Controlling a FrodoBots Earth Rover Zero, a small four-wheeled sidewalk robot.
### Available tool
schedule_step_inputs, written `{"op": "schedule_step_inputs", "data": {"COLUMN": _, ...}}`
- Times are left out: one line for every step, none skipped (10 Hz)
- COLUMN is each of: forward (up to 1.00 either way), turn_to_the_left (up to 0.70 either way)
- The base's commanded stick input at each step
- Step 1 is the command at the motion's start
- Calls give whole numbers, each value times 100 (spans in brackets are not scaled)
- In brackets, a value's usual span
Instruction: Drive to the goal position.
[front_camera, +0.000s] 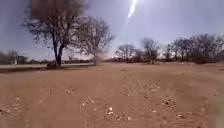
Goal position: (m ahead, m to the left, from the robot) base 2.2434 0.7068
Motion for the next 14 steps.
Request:
{"op": "schedule_step_inputs", "data": {"forward": 100, "turn_to_the_left": 0}}
{"op": "schedule_step_inputs", "data": {"forward": 100, "turn_to_the_left": 0}}
{"op": "schedule_step_inputs", "data": {"forward": 100, "turn_to_the_left": 0}}
{"op": "schedule_step_inputs", "data": {"forward": 100, "turn_to_the_left": 0}}
{"op": "schedule_step_inputs", "data": {"forward": 100, "turn_to_the_left": 0}}
{"op": "schedule_step_inputs", "data": {"forward": 100, "turn_to_the_left": 0}}
{"op": "schedule_step_inputs", "data": {"forward": 100, "turn_to_the_left": 0}}
{"op": "schedule_step_inputs", "data": {"forward": 100, "turn_to_the_left": 0}}
{"op": "schedule_step_inputs", "data": {"forward": 100, "turn_to_the_left": 0}}
{"op": "schedule_step_inputs", "data": {"forward": 100, "turn_to_the_left": 0}}
{"op": "schedule_step_inputs", "data": {"forward": 100, "turn_to_the_left": 0}}
{"op": "schedule_step_inputs", "data": {"forward": 100, "turn_to_the_left": 0}}
{"op": "schedule_step_inputs", "data": {"forward": 100, "turn_to_the_left": 0}}
{"op": "schedule_step_inputs", "data": {"forward": 100, "turn_to_the_left": 0}}
